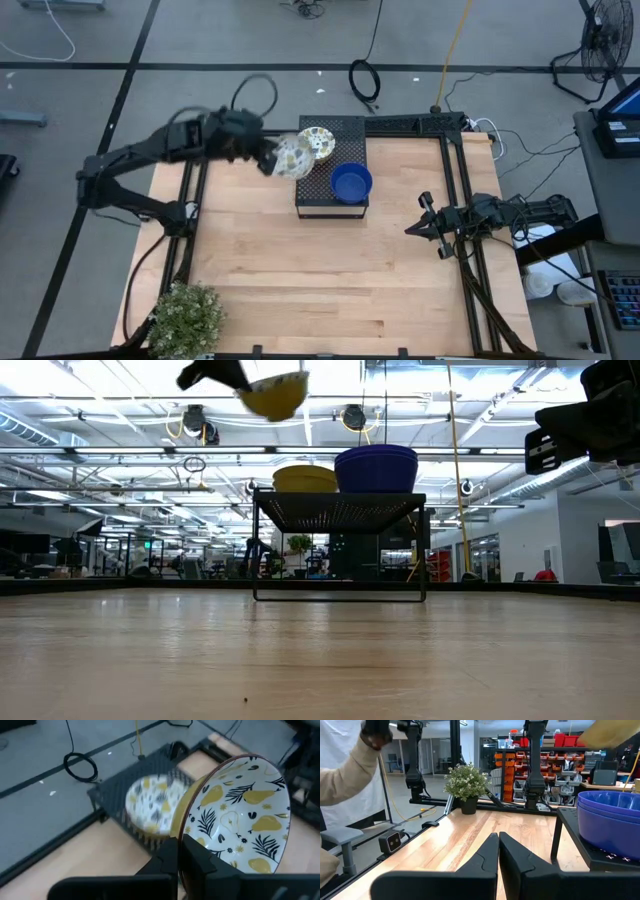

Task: Pick & Place Mini bowls
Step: Stack the white bowl on the white bowls on the shelf

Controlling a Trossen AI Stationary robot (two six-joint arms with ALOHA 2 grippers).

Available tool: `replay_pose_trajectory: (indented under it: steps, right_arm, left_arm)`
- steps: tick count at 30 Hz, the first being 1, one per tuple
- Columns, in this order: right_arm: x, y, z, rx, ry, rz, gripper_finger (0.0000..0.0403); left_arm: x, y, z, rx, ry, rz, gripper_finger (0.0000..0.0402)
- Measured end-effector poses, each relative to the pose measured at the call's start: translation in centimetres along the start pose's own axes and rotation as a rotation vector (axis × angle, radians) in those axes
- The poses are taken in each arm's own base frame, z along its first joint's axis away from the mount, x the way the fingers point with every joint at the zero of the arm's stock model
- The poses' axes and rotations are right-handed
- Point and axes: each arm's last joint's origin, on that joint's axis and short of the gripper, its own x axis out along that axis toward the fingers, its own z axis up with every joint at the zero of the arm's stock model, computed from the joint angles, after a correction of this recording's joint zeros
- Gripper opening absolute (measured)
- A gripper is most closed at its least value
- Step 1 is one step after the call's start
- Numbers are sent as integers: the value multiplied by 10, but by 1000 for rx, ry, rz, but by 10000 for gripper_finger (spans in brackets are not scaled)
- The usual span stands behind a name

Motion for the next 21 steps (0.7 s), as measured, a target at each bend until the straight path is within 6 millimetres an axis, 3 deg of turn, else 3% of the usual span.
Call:
replay_pose_trajectory:
  steps: [5, 10, 16, 21]
  right_arm:
    - [0, 0, 0, 0, 0, 0, 0]
    - [0, 0, 0, 0, 0, 0, 0]
    - [0, 0, 0, 0, 0, 0, 0]
    - [0, 0, 0, 0, -1, 0, 0]
  left_arm:
    - [13, 5, 49, -73, 102, -55, 6]
    - [44, 20, 77, -152, 219, -164, 6]
    - [84, 47, 86, -234, 291, -148, 6]
    - [107, 67, 82, -302, 354, -52, 6]
